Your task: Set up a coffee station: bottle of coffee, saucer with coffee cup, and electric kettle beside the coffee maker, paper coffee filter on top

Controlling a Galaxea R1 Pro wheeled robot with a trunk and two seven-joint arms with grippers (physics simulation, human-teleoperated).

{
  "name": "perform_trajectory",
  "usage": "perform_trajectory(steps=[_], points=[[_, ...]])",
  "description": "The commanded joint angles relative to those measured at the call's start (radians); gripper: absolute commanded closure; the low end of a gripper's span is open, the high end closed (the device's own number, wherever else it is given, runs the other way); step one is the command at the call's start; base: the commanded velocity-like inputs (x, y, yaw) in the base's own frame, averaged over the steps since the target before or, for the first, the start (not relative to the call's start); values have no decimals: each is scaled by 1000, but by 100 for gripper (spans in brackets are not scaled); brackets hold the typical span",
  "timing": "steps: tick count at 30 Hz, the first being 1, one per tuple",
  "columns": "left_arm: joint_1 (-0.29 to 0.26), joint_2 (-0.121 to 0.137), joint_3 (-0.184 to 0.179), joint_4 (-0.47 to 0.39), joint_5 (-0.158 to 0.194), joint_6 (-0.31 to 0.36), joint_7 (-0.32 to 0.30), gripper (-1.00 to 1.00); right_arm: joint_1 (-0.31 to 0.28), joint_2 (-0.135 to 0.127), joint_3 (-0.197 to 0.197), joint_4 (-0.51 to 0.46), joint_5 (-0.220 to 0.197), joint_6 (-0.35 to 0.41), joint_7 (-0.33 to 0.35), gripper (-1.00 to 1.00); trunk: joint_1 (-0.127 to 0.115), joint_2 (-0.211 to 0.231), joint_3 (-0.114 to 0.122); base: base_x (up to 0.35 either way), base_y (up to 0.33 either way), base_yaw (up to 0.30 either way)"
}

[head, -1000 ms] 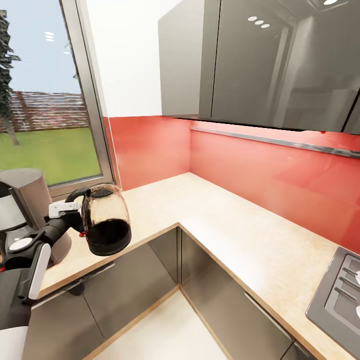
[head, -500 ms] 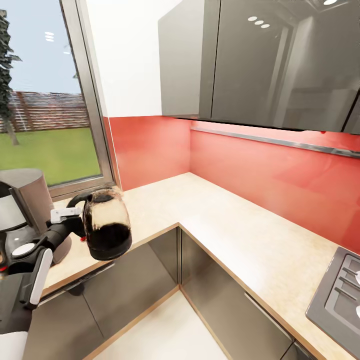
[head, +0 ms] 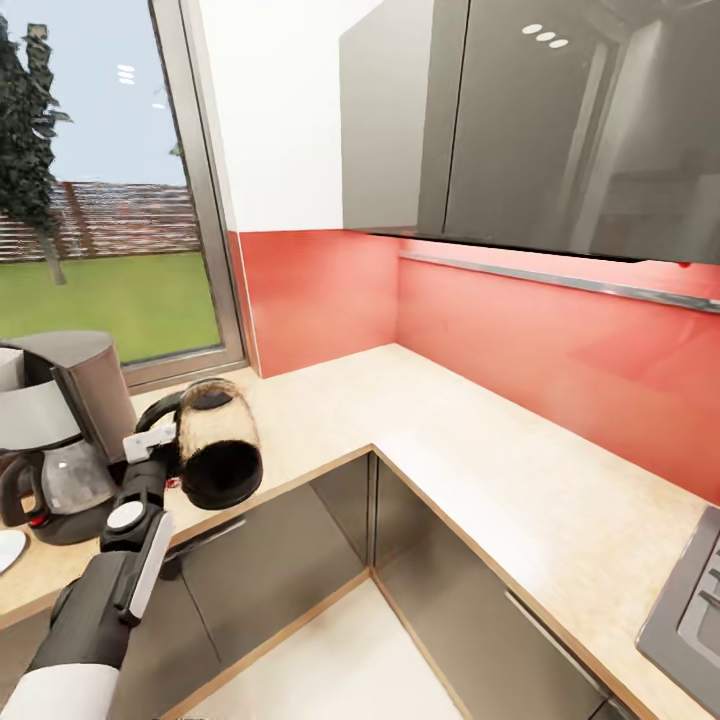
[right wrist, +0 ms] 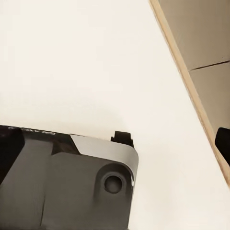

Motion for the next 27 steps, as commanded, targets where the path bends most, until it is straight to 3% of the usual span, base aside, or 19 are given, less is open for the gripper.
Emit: perform_trajectory(steps=[1,3,5,8,11,16,22,27], points=[[-1,-16,-13,41,-1,-56,12,100,0,0,8,0,-10,0,3,-100,1,-2,-2,0,0,36],[-1,-44,-32,91,-4,-102,36,100,1,0,8,-1,-10,0,3,-100,1,-2,-2,0,0,11],[-1,-51,-42,96,-7,-115,94,100,2,0,8,-1,-10,0,3,-100,1,-2,-2,0,0,3],[1,-53,-101,96,-34,-121,150,100,2,0,8,-1,-10,0,3,-100,1,-2,-2,0,0,0],[2,-53,-133,98,-41,-125,204,100,2,0,8,0,-10,0,3,-100,1,-2,-2,19,0,0],[7,-53,-139,96,-41,-133,219,100,2,0,8,-1,-10,0,3,-100,1,-2,-3,270,0,13],[9,-52,-138,96,-35,-158,223,100,2,0,8,0,-10,0,3,-100,1,-2,-7,297,-104,214],[22,-53,-138,95,-35,-161,223,100,2,0,8,0,-10,0,3,-100,1,-2,-10,64,-32,238]])
